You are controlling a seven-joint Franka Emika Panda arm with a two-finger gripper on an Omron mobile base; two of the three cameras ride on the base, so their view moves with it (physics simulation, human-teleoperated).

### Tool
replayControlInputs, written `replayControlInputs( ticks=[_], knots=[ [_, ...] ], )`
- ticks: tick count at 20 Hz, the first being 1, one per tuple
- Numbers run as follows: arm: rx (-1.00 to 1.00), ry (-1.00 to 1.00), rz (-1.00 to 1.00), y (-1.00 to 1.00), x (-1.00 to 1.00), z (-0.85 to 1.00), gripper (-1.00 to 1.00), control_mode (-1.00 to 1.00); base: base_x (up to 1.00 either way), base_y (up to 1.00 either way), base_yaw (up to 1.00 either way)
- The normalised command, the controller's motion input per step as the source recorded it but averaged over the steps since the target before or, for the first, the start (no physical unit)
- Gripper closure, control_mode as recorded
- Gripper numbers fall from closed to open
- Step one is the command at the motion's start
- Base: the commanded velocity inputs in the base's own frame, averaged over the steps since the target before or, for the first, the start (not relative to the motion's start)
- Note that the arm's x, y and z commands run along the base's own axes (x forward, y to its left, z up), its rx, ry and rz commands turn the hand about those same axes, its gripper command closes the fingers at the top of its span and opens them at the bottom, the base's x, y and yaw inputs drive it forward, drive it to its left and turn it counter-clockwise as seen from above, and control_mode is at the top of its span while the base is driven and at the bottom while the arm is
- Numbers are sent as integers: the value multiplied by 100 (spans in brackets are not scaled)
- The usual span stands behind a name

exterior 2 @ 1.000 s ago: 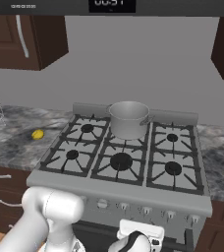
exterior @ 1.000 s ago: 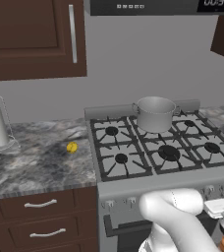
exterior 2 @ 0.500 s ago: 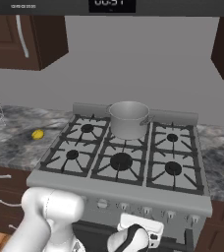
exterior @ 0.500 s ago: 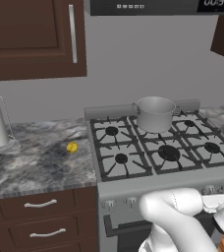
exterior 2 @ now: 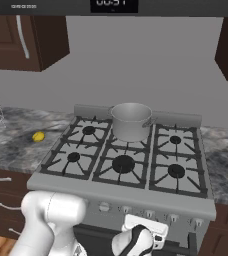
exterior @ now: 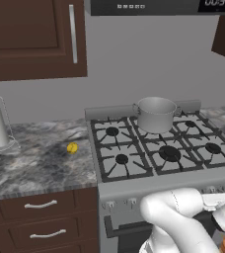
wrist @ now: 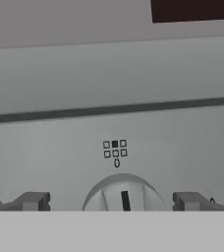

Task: Turn on the burner for the pot on the stove. Wait thirty seconds for the pot to heat up. Then add the lemon to the pot.

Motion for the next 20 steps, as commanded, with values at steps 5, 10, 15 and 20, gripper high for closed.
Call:
replayControlInputs(
  ticks=[5, 10, 15, 20],
  knots=[
    [0, -2, 1, -19, 0, -33, -100, -100, 0, 0, 0],
    [0, 0, 1, -2, 0, -12, -100, -100, 0, 0, 0],
    [0, 0, 0, 0, 0, -19, -100, -100, 0, 0, 0],
    [0, 0, 1, 0, 0, -25, -100, -100, 0, 0, 0]
  ],
)
